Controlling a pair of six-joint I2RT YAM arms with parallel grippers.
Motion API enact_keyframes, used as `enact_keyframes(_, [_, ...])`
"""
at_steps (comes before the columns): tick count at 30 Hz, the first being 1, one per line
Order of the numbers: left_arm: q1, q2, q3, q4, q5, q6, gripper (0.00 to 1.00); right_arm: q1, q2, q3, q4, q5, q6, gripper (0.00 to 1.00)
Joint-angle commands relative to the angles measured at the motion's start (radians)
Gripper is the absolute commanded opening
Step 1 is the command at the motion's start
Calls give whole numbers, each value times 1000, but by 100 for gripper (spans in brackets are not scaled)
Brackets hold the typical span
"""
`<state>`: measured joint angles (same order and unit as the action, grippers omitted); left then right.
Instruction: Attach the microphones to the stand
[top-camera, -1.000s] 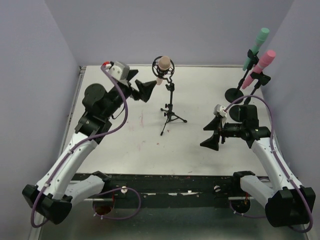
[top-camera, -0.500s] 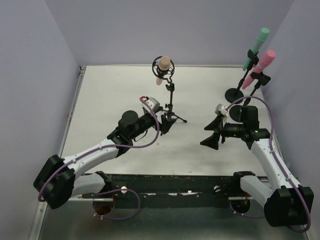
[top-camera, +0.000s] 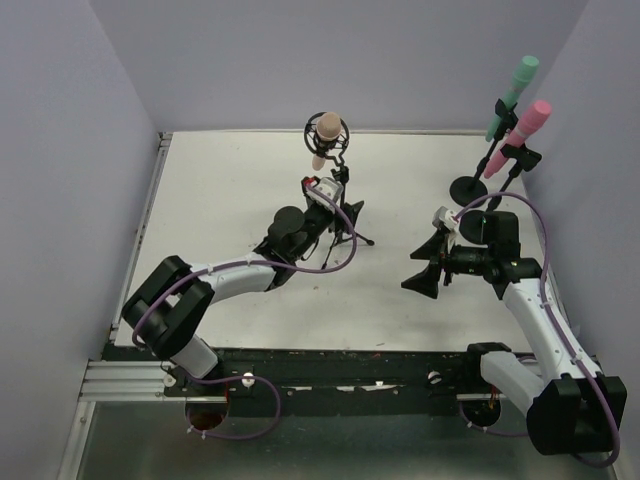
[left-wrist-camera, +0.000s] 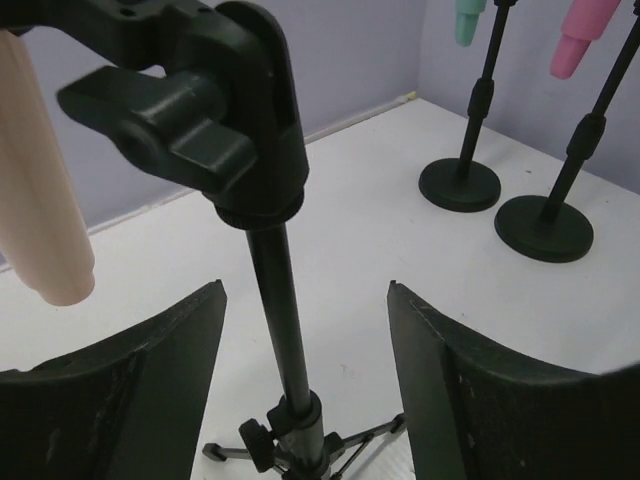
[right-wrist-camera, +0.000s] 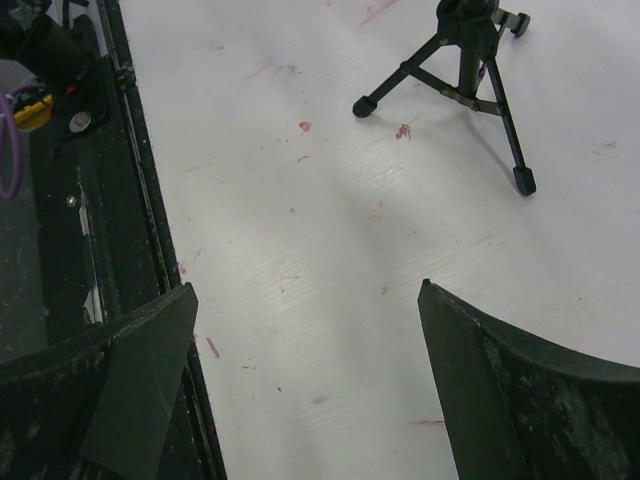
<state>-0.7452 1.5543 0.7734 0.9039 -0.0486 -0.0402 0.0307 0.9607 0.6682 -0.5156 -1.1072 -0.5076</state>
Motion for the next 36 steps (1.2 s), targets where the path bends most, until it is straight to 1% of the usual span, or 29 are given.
enact_keyframes(1, [-29, 36, 23, 104, -60, 63, 57, -5, -11, -10, 20, 17, 3, 100])
enact_keyframes(2, [-34, 36, 21, 107, -66, 74, 49, -6, -11, -10, 20, 18, 1, 100])
enact_keyframes(4, [-39, 30, 10, 119, -66, 103, 25, -5, -11, -10, 22, 18, 1, 100])
enact_keyframes(5, [-39, 24, 3, 122, -63, 123, 15, -5, -11, -10, 20, 21, 0, 100])
enact_keyframes(7, [-39, -5, -8, 121, -60, 169, 2, -5, -14, -9, 22, 26, -2, 100])
enact_keyframes(8, [-40, -19, -14, 115, -57, 199, 0, -6, -17, -10, 20, 27, 0, 100])
enact_keyframes(10, [-25, -74, -31, 84, -44, 259, 0, -8, -25, -10, 22, 32, -2, 100])
enact_keyframes(12, [25, -143, -45, 24, 13, 275, 0, -9, -37, -12, 20, 36, -2, 100])
enact_keyframes(16, [216, -292, -77, -86, 185, 206, 0, -11, -69, -10, 14, 38, -6, 100])
enact_keyframes(18, [309, -356, -74, -160, 243, 210, 0, -11, -80, -10, 9, 33, -9, 100])
enact_keyframes(22, [507, -414, -75, -209, 352, 180, 0, -12, -77, -7, -4, 7, -22, 100])
enact_keyframes(26, [657, -398, -68, -189, 414, 140, 0, -11, -74, -7, -8, 1, -28, 100])
enact_keyframes(30, [768, -326, -49, -129, 423, 93, 0, -11, -68, -7, -9, 1, -26, 100])
enact_keyframes(36, [848, -200, 0, -43, 457, 45, 0, -12, -39, -7, -18, -5, -40, 100])
